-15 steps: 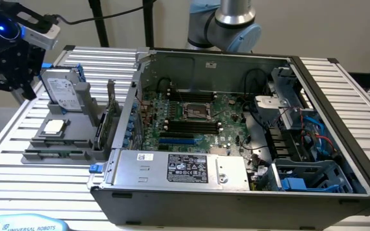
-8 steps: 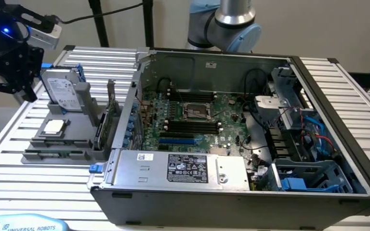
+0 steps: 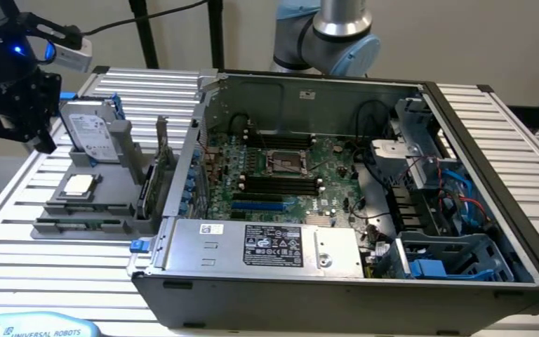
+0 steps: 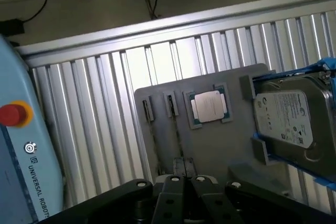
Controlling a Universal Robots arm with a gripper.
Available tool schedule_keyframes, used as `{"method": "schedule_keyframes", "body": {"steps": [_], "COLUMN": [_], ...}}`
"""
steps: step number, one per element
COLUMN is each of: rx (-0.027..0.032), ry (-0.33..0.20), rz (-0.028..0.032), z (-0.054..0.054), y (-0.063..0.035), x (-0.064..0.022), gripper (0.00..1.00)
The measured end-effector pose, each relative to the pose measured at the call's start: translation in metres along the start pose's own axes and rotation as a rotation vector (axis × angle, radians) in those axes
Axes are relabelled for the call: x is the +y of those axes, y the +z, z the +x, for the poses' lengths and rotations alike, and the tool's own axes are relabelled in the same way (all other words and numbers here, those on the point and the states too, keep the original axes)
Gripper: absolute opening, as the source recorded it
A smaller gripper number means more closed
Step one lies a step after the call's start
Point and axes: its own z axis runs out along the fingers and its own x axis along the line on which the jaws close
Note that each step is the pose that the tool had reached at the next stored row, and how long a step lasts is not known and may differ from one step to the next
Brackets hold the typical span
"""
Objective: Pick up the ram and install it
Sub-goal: 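Pick up the ram and move it above insertion slot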
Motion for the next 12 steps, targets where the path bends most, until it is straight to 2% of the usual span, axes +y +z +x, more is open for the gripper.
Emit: {"method": "schedule_keyframes", "body": {"steps": [5,12], "rx": [0.0066,0.0103], "ry": [-0.081,-0.140], "rz": [0.0005,0.0006], "z": [0.000,0.000], "y": [0.0064,0.0165], "x": [-0.0008,-0.0041], "gripper": [0.11,0.11]}}
